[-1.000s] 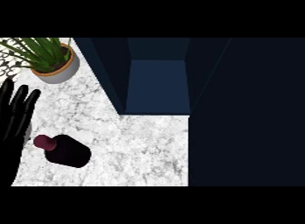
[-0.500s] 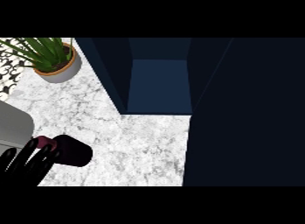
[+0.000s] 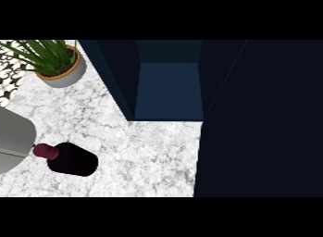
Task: Pick up the wine, place it into the cabinet and close the cabinet
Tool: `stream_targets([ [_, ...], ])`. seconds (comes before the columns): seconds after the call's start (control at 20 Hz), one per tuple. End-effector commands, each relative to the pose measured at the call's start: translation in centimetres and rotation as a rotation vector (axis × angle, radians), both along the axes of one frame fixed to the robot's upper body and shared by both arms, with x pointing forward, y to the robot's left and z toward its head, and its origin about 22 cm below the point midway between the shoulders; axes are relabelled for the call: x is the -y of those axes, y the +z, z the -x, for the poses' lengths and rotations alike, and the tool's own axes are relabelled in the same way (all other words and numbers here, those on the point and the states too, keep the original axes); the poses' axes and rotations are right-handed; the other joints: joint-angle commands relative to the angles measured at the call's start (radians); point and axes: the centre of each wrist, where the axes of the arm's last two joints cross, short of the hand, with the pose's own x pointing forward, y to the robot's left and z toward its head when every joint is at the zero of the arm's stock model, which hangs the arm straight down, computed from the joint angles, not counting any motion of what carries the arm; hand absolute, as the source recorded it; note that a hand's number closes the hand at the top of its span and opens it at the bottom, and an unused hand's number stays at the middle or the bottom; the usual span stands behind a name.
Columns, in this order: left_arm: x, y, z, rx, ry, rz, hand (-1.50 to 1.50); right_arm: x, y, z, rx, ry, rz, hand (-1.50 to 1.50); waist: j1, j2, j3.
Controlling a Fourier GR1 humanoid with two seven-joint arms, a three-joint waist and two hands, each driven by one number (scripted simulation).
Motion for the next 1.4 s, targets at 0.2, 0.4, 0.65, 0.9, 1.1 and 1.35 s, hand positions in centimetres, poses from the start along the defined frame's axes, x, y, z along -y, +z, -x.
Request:
stream_targets([
  [0.2, -1.2, 3.0, 1.9, -0.017, 0.029, 0.01, -1.5, -0.9, 1.6, 1.9, 0.018, 0.019, -0.041, -1.5, -0.005, 0.0, 0.001],
  [0.4, -2.9, 3.7, 0.9, -0.025, 0.064, 0.03, -1.5, -0.1, 2.5, 1.6, -0.008, 0.01, -0.022, -1.5, -0.011, 0.002, 0.001],
  [0.65, -4.4, 3.8, 1.4, -0.054, 0.11, 0.034, -1.5, -1.5, 2.5, 2.7, 0.019, 0.001, -0.034, -1.5, -0.011, 0.0, 0.001],
  [0.9, -6.9, 2.7, 1.2, -0.051, 0.136, 0.013, -1.5, -1.0, 3.8, 3.6, 0.011, -0.001, -0.025, -1.5, -0.011, 0.0, 0.0],
  [1.1, -9.1, 3.7, 0.5, -0.035, 0.192, -0.015, -1.5, -1.3, 3.5, 0.9, 0.013, 0.006, -0.032, -1.5, -0.005, 0.002, 0.0],
  [1.35, -9.5, 4.9, -1.7, -0.073, 0.211, -0.017, -1.5, -1.8, 3.7, 1.9, 0.024, -0.003, -0.043, -1.5, -0.012, 0.002, 0.001],
])
